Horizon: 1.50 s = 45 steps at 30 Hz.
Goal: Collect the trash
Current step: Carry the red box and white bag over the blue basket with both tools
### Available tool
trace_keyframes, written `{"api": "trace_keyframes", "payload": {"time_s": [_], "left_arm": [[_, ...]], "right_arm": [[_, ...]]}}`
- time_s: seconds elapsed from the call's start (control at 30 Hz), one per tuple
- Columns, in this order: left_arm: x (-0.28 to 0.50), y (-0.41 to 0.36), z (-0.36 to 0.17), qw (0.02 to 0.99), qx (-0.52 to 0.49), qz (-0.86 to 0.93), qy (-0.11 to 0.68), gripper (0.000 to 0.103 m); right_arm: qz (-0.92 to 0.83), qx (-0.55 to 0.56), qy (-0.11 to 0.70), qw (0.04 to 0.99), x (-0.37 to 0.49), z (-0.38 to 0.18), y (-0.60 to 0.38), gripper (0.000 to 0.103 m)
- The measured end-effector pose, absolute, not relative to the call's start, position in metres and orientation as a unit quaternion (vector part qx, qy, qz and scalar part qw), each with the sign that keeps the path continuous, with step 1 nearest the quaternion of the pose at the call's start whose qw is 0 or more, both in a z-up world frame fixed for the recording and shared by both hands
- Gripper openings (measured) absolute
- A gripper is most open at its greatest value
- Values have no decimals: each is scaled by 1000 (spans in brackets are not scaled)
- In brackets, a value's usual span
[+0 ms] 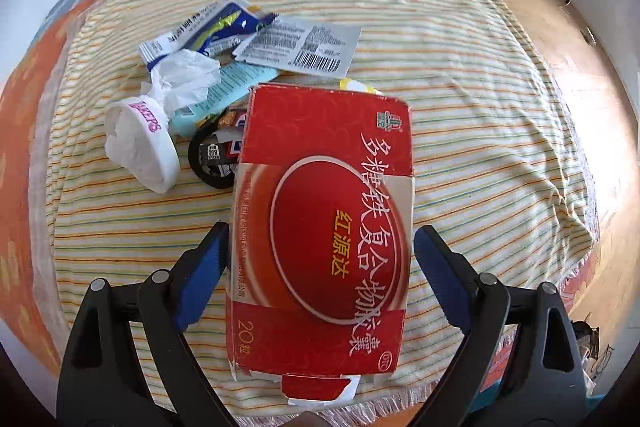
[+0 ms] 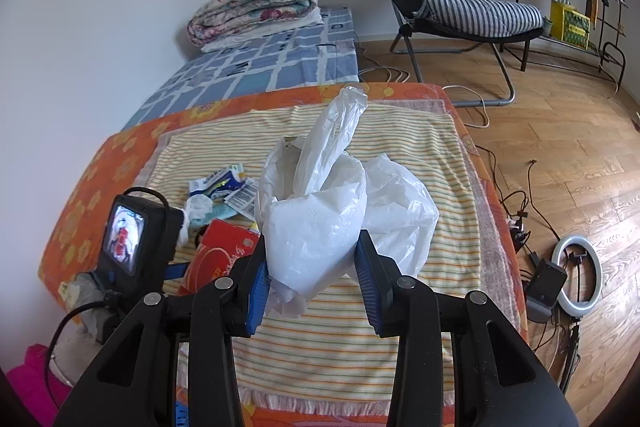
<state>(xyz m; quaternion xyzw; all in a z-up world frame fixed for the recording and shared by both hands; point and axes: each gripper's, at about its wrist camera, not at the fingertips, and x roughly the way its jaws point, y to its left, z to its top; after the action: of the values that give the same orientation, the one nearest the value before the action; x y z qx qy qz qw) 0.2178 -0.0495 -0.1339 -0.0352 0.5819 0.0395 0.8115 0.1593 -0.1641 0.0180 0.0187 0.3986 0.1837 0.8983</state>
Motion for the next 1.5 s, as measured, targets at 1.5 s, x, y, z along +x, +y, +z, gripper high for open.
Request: {"api": "trace_keyframes", "payload": {"time_s": [1.5], "left_arm": [[-49, -74, -127, 801, 48, -106, 587, 89]], "right_arm": [[356, -52, 483, 798, -53, -78, -123, 38]]}}
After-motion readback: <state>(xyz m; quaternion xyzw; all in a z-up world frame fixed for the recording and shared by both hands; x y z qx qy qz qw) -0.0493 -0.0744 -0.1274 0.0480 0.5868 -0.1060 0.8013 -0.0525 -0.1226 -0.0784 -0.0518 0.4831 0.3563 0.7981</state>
